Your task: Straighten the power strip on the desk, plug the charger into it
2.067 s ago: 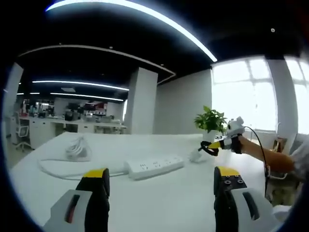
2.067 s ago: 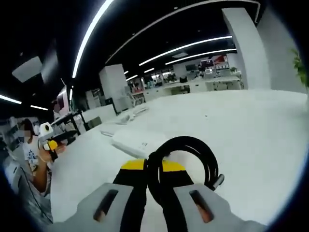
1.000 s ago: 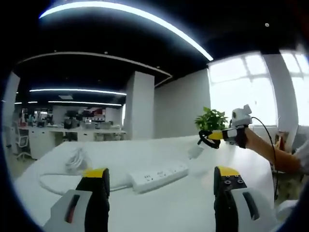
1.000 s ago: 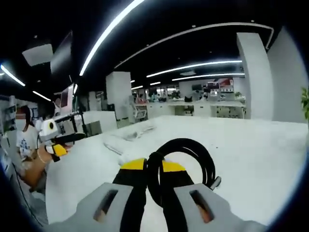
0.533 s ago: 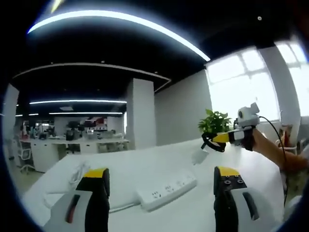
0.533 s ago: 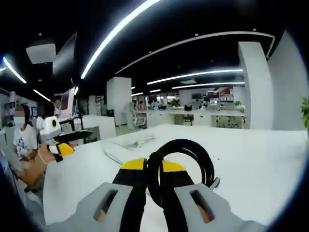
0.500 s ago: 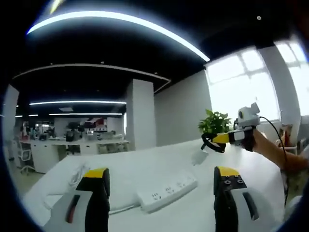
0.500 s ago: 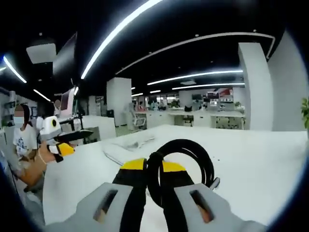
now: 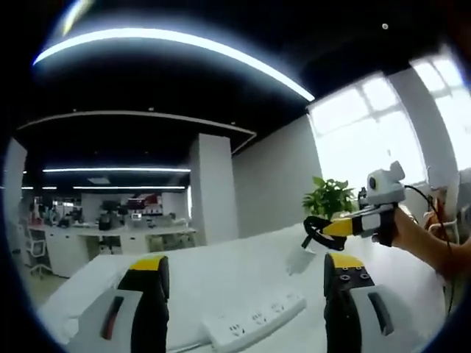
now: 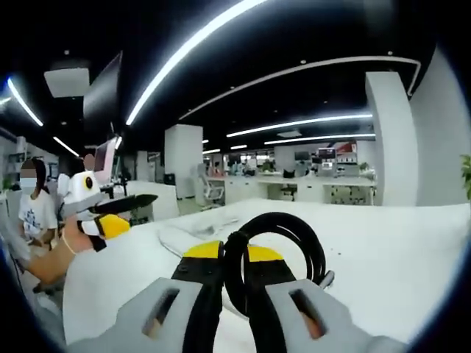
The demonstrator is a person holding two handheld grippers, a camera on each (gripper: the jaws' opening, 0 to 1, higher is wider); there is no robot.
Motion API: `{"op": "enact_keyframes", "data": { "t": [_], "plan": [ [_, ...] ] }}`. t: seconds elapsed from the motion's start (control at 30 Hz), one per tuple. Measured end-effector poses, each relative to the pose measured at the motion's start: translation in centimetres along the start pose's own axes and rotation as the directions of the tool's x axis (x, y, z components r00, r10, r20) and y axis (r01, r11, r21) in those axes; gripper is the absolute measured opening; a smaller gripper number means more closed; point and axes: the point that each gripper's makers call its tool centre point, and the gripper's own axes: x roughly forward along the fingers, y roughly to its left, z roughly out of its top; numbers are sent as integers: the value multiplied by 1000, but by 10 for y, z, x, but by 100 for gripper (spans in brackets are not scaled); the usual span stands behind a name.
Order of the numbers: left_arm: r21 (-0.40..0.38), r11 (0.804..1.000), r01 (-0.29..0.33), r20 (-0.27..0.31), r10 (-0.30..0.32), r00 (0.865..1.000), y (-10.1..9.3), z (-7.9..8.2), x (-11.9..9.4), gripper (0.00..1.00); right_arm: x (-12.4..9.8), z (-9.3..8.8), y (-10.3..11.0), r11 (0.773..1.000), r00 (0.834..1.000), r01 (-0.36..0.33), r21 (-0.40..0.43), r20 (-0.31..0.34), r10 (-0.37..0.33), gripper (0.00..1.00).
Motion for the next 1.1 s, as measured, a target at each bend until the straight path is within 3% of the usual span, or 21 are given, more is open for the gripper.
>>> {"op": "enact_keyframes", "data": {
  "t": [0.37, 1.1],
  "plan": [
    [-21, 1000, -9, 22, 9, 1000, 0, 6, 27, 88, 1, 0, 5, 1000, 1000, -1, 15, 8, 0, 8],
    [39, 998, 58, -27, -57, 998, -23, -23, 54, 93, -3, -5, 6, 1000, 1000, 6, 20, 4, -6, 9]
  ]
}}
